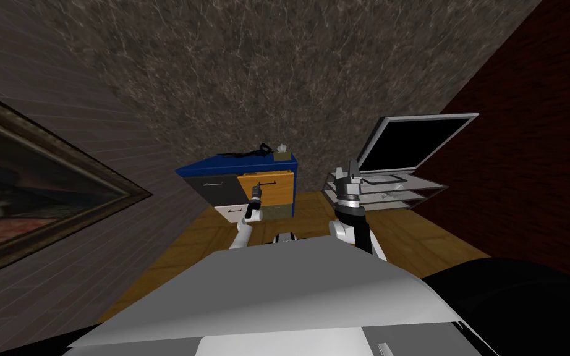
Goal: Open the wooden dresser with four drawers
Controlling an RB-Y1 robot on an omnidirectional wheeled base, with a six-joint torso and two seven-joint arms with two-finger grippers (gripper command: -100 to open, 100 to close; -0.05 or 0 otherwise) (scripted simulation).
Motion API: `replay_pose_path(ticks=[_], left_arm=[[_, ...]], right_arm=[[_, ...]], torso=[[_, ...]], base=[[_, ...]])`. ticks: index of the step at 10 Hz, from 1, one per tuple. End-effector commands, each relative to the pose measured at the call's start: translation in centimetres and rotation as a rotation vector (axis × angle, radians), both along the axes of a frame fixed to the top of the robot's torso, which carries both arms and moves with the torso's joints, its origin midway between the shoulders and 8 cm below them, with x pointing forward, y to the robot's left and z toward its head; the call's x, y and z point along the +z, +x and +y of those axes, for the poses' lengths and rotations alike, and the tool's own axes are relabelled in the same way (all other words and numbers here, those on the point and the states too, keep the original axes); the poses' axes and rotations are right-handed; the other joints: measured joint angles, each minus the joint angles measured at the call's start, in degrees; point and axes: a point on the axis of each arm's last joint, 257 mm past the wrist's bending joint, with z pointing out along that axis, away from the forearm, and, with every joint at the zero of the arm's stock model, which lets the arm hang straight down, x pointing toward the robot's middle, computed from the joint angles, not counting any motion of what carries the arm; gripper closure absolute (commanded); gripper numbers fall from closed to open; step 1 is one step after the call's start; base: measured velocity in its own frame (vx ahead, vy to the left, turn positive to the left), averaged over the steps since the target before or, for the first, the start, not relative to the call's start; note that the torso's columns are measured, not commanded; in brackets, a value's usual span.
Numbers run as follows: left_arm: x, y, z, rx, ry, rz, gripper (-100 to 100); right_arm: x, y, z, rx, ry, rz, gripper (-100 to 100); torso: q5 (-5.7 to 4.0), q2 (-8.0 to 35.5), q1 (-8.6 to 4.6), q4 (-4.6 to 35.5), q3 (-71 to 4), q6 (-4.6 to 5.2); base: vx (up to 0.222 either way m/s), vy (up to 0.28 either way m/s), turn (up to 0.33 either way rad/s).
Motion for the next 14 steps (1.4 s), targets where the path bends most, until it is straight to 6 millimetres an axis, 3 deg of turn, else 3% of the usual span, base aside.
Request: replay_pose_path(ticks=[1,2,4,5,6,8,9,10,11,13,14], left_arm=[[-2.2,0.3,-1.2,-0.017,0.004,0.048,100],[-0.3,1.3,-3.9,-0.070,0.011,0.007,100],[0.5,2.1,-4.5,-0.081,0.014,-0.002,100],[-1.4,1.9,-4.5,-0.081,0.017,0.039,100],[0.5,2.8,-7.1,-0.133,0.028,0.000,100],[1.5,3.5,-7.8,-0.143,0.032,-0.012,100],[-1.2,3.3,-7.6,-0.141,0.037,0.042,100],[-1.5,3.3,-7.6,-0.141,0.038,0.047,100],[0.5,3.9,-10.0,-0.190,0.052,0.007,100],[1.4,4.6,-10.7,-0.200,0.059,0.000,100],[-0.2,4.5,-10.6,-0.199,0.064,0.033,100]], right_arm=[[0.0,0.0,0.0,0.000,0.000,0.000,0],[0.0,0.0,0.0,0.000,0.000,0.000,0],[0.0,0.0,0.0,0.000,0.000,0.000,0],[0.0,0.0,0.0,0.000,0.000,0.000,0],[0.0,0.0,0.0,0.000,0.000,0.000,0],[0.0,0.0,0.0,0.000,0.000,0.000,0],[0.0,0.0,0.0,0.000,0.000,0.000,0],[0.0,0.0,0.0,0.000,0.000,0.000,0],[0.0,0.0,0.0,0.000,0.000,0.000,0],[0.0,0.0,0.0,0.000,0.000,0.000,0],[0.0,0.0,0.0,0.000,0.000,0.000,0]], torso=[[0.03,-0.15,-0.07,-0.16,-0.08,0.15],[0.05,-0.38,-0.12,-0.32,-0.23,0.21],[-0.07,0.01,-0.09,0.06,0.00,-0.06],[-0.06,0.07,-0.07,0.13,0.05,0.05],[-0.01,-0.05,-0.13,-0.10,-0.02,0.18],[-0.10,0.26,-0.01,0.27,0.16,-0.17],[-0.09,0.25,-0.01,0.30,0.16,-0.05],[-0.05,0.12,-0.03,0.07,0.08,0.01],[-0.01,-0.11,-0.03,-0.14,-0.07,0.02],[-0.05,0.19,0.16,0.23,0.11,-0.27],[-0.05,0.22,0.13,0.31,0.15,-0.14]], base=[[-0.003,0.013,-0.006],[-0.044,-0.001,0.343],[-0.048,-0.014,0.133],[0.002,0.006,0.014],[-0.053,-0.001,0.301],[-0.051,-0.014,0.148],[0.000,0.000,0.000],[0.008,0.007,-0.009],[-0.056,-0.004,0.369],[-0.057,-0.007,0.127],[0.001,0.004,-0.020]])
